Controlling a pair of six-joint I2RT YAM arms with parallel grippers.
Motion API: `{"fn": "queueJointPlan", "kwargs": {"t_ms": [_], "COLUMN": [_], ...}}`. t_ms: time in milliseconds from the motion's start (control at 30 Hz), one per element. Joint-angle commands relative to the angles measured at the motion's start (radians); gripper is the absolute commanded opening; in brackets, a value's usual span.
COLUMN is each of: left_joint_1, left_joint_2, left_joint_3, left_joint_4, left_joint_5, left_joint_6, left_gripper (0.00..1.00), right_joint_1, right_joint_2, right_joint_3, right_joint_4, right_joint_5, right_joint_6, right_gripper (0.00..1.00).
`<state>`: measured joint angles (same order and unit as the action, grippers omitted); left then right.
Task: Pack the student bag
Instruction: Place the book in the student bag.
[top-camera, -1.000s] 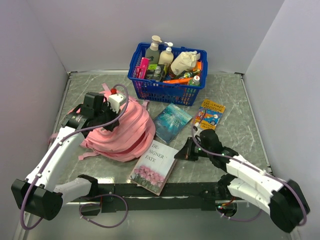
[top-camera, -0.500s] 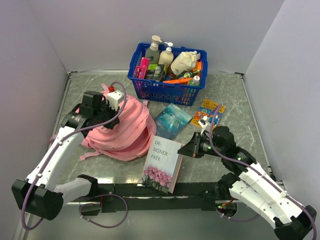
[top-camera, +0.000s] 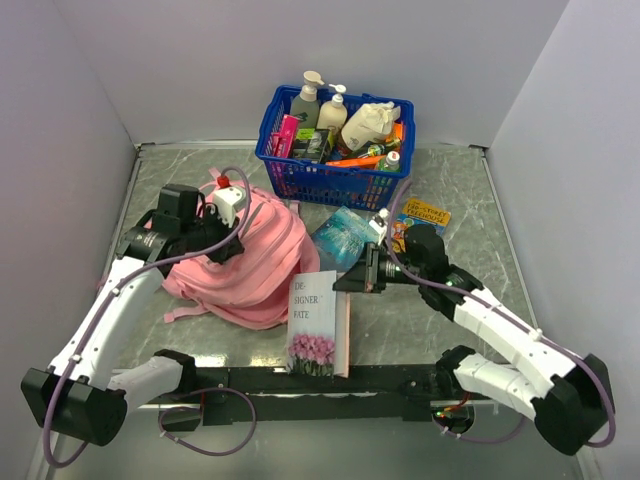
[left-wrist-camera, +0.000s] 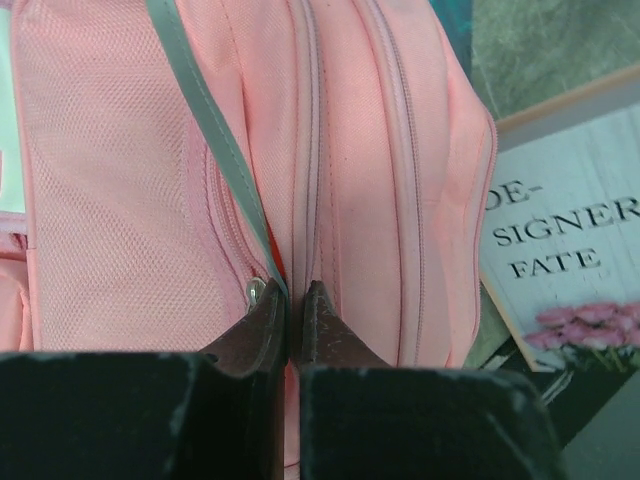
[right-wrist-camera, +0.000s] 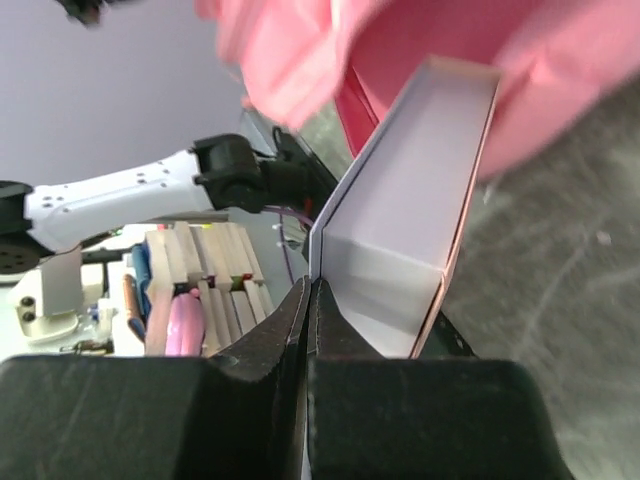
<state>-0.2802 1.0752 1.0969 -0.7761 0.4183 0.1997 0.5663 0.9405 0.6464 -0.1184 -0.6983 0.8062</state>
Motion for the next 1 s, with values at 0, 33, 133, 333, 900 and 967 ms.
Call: {"fn": "queueJointPlan", "kwargs": {"t_ms": [0,33,133,333,900,967], "left_joint_1": [-0.005,-0.005,-0.005,-0.002,0.044,0.052], "left_joint_2": [-0.057,-0.055,-0.055,-0.063,-0.055,-0.055], "left_joint_3": [0.072,0.078,0.080,0.072,0.084,0.081], "left_joint_4": [0.058,0.037,0.026,0.035,0.115,0.120], "left_joint_5": [0.206,0.215,0.223,0.237,0.290,0.297], "left_joint_6": [0.069,0.076,0.076,0.064,-0.065,-0.069], "left_gripper": [0.01,0.01,0.01,0.01,0.01,0.01], "right_joint_1": [-0.063,-0.081,-0.144,-0.177,-0.016,0.015], "right_joint_2": [0.114,0.141,0.256,0.469,0.517,0.505], "right_joint_3": [0.050,0.045,0.047,0.122,0.019,0.028], "right_joint_4": [0.236,0.275,0.475,0.672,0.603,0.562], "right_joint_5": [-0.082,-0.102,-0.202,-0.225,0.509,0.601], "right_joint_6": [0.011,0.048,0.152,0.280,0.524,0.530], "right_gripper": [0.00,0.00,0.00,0.00,0.00,0.00]}}
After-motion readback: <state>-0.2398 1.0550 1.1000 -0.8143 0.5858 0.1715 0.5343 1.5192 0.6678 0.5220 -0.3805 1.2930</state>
